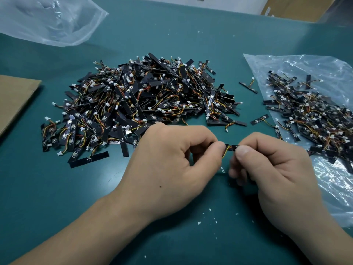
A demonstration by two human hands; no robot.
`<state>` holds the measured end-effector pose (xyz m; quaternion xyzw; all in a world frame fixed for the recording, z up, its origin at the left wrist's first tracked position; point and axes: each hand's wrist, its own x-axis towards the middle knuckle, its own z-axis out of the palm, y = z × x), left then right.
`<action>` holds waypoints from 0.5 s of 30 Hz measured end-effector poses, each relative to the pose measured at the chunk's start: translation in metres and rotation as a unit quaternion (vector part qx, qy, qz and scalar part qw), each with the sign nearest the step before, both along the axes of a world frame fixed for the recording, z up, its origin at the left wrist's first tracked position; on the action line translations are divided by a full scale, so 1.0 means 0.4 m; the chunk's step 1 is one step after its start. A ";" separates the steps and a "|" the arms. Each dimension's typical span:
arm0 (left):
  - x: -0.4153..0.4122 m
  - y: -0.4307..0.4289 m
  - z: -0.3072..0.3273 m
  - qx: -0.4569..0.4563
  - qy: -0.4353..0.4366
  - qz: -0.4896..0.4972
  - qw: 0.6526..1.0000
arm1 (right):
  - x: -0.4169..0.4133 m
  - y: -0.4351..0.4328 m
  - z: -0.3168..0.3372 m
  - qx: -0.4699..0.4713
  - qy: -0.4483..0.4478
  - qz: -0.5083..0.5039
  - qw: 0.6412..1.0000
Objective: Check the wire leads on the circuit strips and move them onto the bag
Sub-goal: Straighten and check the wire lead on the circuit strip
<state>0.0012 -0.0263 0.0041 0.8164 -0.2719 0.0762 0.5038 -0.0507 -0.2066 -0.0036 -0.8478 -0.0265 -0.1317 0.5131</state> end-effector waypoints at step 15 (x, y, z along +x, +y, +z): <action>-0.005 0.005 0.010 -0.049 0.067 -0.075 0.994 | -0.003 -0.008 -0.005 0.013 -0.012 0.067 0.998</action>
